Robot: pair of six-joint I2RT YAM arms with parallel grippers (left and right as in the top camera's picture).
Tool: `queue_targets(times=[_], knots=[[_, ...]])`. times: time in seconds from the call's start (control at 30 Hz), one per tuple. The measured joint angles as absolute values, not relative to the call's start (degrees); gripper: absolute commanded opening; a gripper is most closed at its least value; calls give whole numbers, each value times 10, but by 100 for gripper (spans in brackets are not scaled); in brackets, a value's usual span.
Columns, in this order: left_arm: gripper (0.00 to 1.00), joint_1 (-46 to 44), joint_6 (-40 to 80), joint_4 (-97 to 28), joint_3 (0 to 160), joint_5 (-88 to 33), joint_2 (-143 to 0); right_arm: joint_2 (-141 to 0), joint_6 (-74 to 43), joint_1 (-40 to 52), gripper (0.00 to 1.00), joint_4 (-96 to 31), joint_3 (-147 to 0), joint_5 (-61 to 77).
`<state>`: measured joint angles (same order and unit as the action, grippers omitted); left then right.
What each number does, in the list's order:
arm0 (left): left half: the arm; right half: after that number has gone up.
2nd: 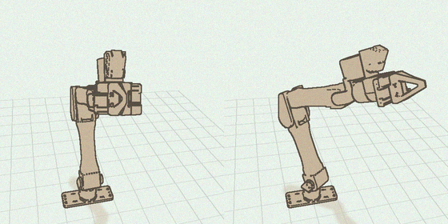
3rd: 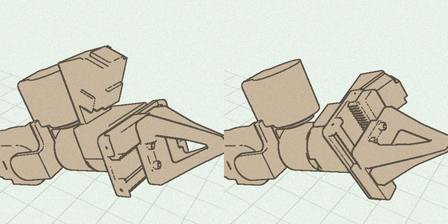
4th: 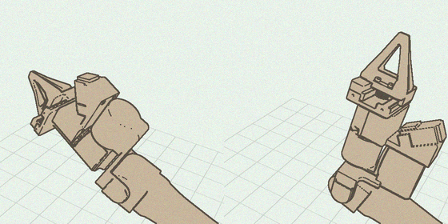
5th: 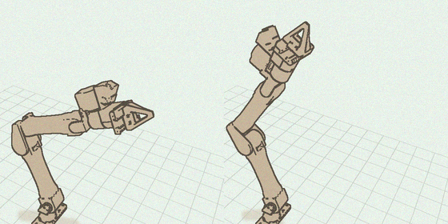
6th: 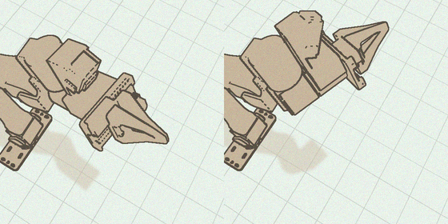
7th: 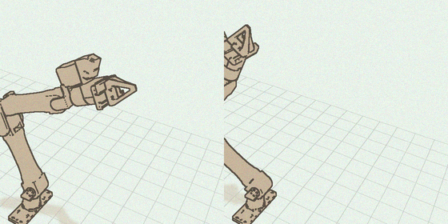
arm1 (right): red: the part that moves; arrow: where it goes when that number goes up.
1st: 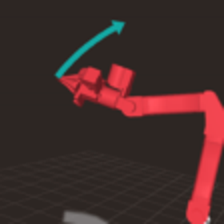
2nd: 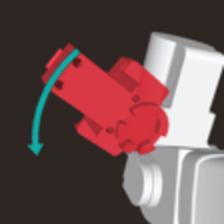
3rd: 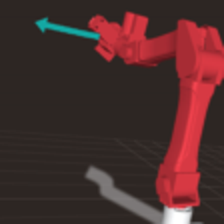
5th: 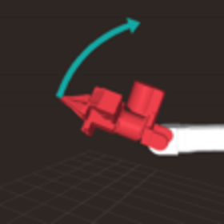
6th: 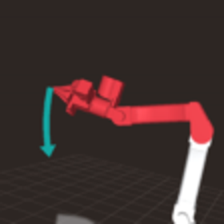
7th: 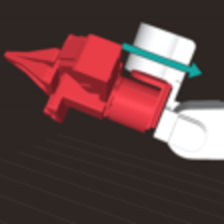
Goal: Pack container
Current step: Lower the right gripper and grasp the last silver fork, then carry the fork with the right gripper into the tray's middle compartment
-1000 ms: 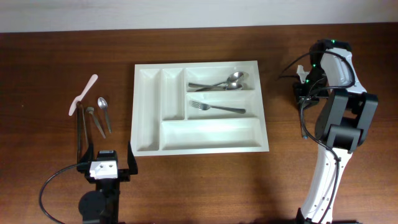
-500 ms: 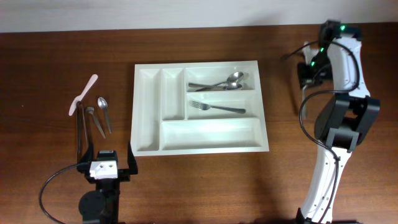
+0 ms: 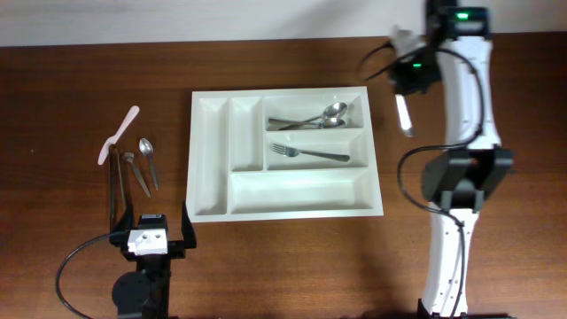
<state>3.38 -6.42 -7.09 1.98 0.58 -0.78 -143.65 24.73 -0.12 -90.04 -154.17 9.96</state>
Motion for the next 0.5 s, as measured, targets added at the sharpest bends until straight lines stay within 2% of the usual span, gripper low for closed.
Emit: queue_targets(times=[0.23,0.5], knots=[[99,34,-64,-71,20,6,-8,-1437,356,112,4,-927,-1542,109],[99,34,-64,-71,20,6,-8,-1437,493,168,4,-962,-1509,133]])
